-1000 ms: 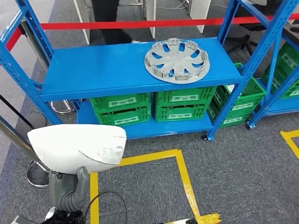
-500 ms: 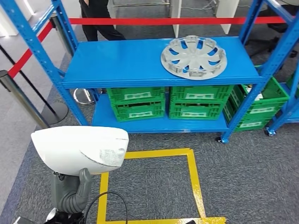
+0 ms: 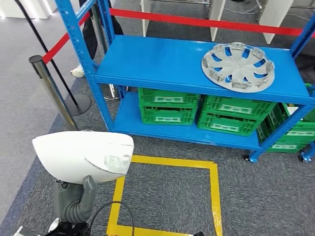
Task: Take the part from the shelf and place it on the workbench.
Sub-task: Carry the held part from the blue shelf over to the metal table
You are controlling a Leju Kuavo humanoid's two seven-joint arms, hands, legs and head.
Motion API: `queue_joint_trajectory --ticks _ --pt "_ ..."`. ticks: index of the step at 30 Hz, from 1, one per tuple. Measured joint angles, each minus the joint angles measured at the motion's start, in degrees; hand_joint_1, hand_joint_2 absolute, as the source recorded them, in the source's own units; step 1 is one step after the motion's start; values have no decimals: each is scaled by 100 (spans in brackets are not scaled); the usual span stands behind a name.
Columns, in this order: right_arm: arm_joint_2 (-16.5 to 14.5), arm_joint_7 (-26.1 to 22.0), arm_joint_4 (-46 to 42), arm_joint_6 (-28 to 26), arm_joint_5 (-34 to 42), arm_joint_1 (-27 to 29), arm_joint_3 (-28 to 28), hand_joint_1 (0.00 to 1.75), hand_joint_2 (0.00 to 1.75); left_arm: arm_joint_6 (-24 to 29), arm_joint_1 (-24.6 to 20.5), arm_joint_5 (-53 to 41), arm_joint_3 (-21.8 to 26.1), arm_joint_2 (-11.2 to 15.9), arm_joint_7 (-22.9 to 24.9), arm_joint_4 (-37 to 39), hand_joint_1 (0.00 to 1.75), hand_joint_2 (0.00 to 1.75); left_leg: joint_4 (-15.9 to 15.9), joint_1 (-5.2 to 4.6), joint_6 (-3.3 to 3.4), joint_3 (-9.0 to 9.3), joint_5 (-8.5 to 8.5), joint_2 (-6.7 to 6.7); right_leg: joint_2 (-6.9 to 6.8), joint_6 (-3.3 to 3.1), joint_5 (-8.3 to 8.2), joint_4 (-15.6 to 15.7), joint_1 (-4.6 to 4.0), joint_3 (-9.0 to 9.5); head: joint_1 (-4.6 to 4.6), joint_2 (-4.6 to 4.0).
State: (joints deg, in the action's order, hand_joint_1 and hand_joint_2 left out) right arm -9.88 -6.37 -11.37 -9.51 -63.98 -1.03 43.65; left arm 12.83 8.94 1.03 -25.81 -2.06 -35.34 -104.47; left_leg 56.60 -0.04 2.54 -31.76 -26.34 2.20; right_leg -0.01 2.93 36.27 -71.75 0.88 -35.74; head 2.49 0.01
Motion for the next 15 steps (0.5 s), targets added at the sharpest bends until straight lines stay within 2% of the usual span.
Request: queue_joint_trajectory --ticks 1,2,3,4,5,7,9,12,14,15 --pt "4 1 0 5 -2 7 0 0 0 0 0 0 0 -1 2 1 175 175 24 7 -14 1 -9 76 44 12 -269 329 17 95 2 0" --pt "8 1 1 10 -4 10 -1 0 0 0 -1 0 0 -1 3 2 175 175 54 11 -37 -6 -23 146 163 23 -486 702 43 229 1 -1" --pt "10 0 2 16 -7 13 -1 0 0 0 -6 0 -1 -2 5 2 175 175 102 9 -67 -31 -40 215 296 26 -617 1049 68 360 -2 -1" --pt "11 1 4 20 -8 14 -2 0 0 0 -12 -1 -2 -2 8 2 175 175 142 7 -105 -68 -45 275 407 15 -665 1254 84 448 -4 0" --pt "14 2 5 24 -8 14 -2 0 0 0 -14 -4 -2 -3 11 2 175 175 169 8 -146 -111 -38 334 468 -6 -639 1323 85 485 -6 1" --pt "20 3 7 37 -14 12 -2 0 0 0 -9 -13 -3 0 15 2 175 175 189 25 -223 -180 -7 436 372 -82 -646 1334 80 498 -6 1" --pt "23 1 7 55 -24 9 -2 0 0 0 2 -17 -3 6 15 2 175 175 223 32 -264 -209 -19 415 263 -141 -676 1352 90 501 -3 0" --pt "25 -2 7 64 -28 6 -2 0 0 0 4 -17 -2 7 15 2 175 175 258 22 -274 -223 -48 329 217 -162 -687 1362 95 506 -3 -1" --pt "25 -4 7 70 -28 7 -2 0 0 0 -7 -17 -2 8 15 2 175 175 359 13 -290 -273 -124 206 192 -175 -687 1362 93 506 -36 -1" --pt "26 -5 7 80 -31 16 -2 0 0 -1 -14 -18 -3 9 15 2 175 175 753 17 -314 -450 -320 88 106 -190 -684 1362 85 501 -60 -1"
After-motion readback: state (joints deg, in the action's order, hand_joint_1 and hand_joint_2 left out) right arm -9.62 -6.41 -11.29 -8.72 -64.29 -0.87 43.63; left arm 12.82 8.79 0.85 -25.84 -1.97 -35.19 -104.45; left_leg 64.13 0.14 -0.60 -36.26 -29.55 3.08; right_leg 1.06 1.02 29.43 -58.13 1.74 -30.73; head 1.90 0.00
